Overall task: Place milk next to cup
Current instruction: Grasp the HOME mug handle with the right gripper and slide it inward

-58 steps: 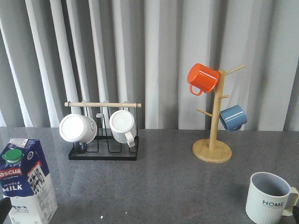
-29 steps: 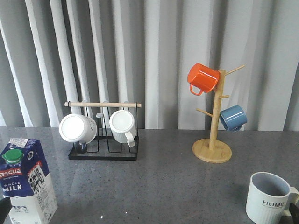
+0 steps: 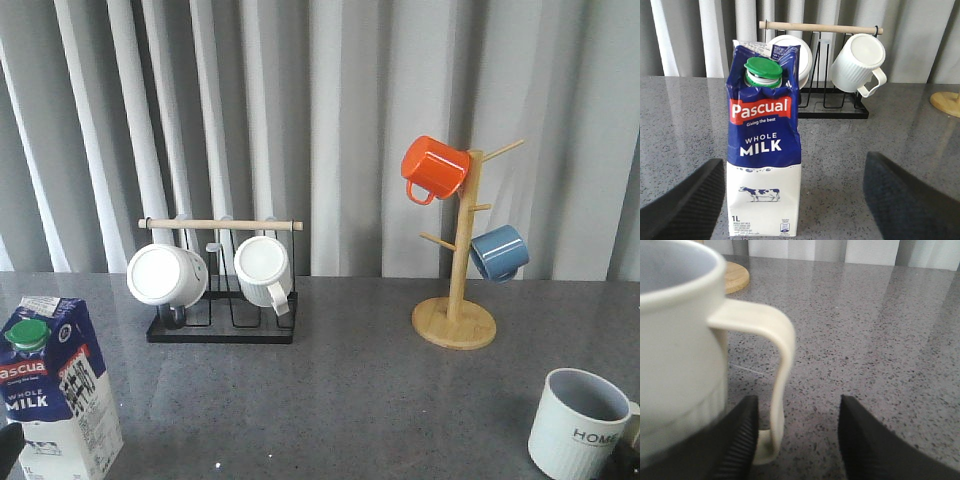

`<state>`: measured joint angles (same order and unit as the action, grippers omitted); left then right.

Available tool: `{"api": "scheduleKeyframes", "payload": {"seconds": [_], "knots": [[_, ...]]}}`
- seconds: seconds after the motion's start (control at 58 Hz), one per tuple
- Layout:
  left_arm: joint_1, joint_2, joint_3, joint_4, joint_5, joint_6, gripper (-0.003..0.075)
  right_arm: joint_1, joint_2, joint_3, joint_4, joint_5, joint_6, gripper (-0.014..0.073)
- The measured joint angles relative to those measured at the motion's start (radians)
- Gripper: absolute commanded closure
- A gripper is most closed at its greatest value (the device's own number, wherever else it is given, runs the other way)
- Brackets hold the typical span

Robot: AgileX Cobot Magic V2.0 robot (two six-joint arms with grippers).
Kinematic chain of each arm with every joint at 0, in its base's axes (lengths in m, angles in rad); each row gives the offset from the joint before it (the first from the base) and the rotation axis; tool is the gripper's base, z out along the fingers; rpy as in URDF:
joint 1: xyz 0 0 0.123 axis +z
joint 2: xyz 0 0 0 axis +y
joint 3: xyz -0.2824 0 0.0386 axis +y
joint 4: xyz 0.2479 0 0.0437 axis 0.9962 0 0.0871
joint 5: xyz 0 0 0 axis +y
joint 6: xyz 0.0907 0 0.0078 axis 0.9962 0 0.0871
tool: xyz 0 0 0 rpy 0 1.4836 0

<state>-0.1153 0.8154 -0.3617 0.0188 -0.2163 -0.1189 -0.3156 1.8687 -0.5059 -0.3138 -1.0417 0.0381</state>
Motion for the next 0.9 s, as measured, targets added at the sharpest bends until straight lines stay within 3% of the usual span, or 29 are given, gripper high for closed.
{"api": "scheduleKeyframes", "payload": {"seconds": [0.138,0.5,0.672,0.897], "knots": [[0.0,0.0,0.0,0.0,0.0,0.0,0.0161,0.0,0.016,-0.008,-0.005,0.001,0.0,0.0611],[0.0,0.0,0.0,0.0,0.0,0.0,0.0161,0.044,-0.002,-0.013,-0.013,-0.02,0.076,0.0598],[0.0,0.0,0.0,0.0,0.0,0.0,0.0161,0.172,-0.078,-0.02,0.021,0.024,0.079,0.0598],[0.0,0.0,0.0,0.0,0.0,0.0,0.0161,0.442,-0.126,-0.064,0.305,0.174,0.024,0.0597]]}}
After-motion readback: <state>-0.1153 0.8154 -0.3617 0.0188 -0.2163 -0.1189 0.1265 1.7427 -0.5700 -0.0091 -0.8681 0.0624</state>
